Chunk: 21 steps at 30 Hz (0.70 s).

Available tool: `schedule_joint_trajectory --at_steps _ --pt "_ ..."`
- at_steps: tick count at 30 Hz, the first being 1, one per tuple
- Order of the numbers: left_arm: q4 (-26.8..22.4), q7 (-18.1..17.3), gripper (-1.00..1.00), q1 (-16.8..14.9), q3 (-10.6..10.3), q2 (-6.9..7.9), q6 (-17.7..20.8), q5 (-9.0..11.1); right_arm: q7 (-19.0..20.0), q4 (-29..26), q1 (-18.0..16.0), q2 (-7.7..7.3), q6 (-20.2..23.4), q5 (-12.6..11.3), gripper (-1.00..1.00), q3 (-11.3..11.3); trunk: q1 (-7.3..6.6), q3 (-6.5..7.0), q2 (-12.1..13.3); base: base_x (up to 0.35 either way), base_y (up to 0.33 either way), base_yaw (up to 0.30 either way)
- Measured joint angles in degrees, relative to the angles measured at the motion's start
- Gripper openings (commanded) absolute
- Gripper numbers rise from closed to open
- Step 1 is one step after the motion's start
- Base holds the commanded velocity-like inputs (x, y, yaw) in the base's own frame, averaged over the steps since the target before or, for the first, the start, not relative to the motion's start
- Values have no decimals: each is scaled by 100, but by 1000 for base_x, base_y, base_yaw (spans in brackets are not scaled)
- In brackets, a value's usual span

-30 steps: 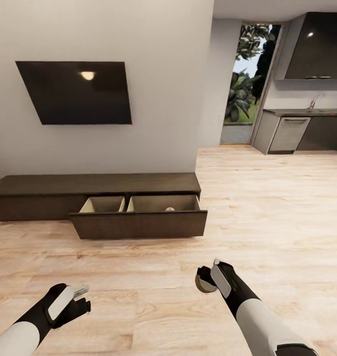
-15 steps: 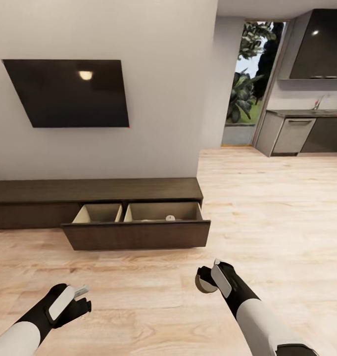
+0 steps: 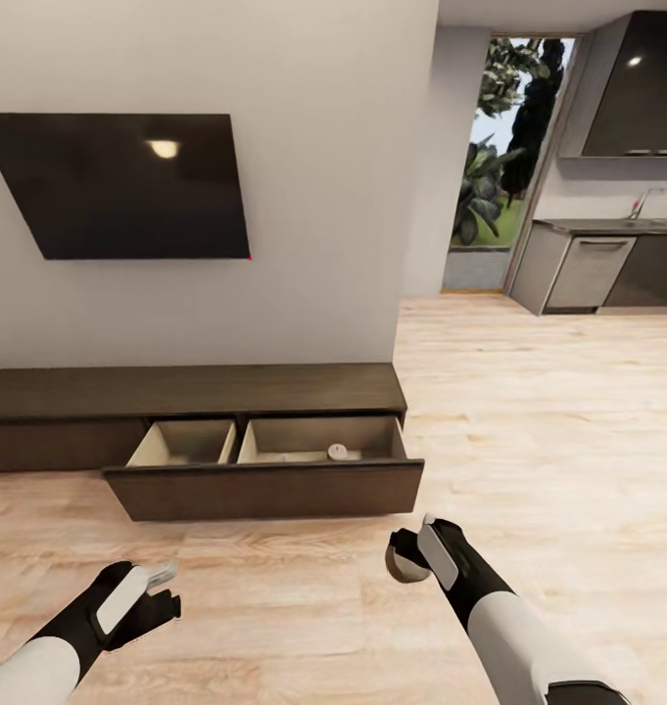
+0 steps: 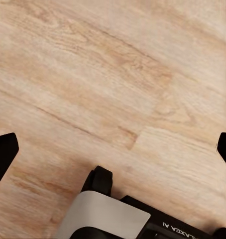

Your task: Place each of the two pumpkins and all three candles from the living room inside a cabinet in the living room (use any cabinet), then make sure every cabinet is closed, and position the cauldron so it is next to a table in the living room.

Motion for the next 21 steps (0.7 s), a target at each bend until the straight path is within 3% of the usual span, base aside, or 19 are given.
schedule_joint_trajectory --at_steps 17,21 --pt "0 0 100 0 0 0 -9 -1 -16 48 -60 -7 1299 -4 -100 -14 0 0 0 329 0 0" --pt "0 0 100 0 0 0 -9 0 -9 47 -63 -1 1369 15 -100 -12 0 0 0 329 0 0"
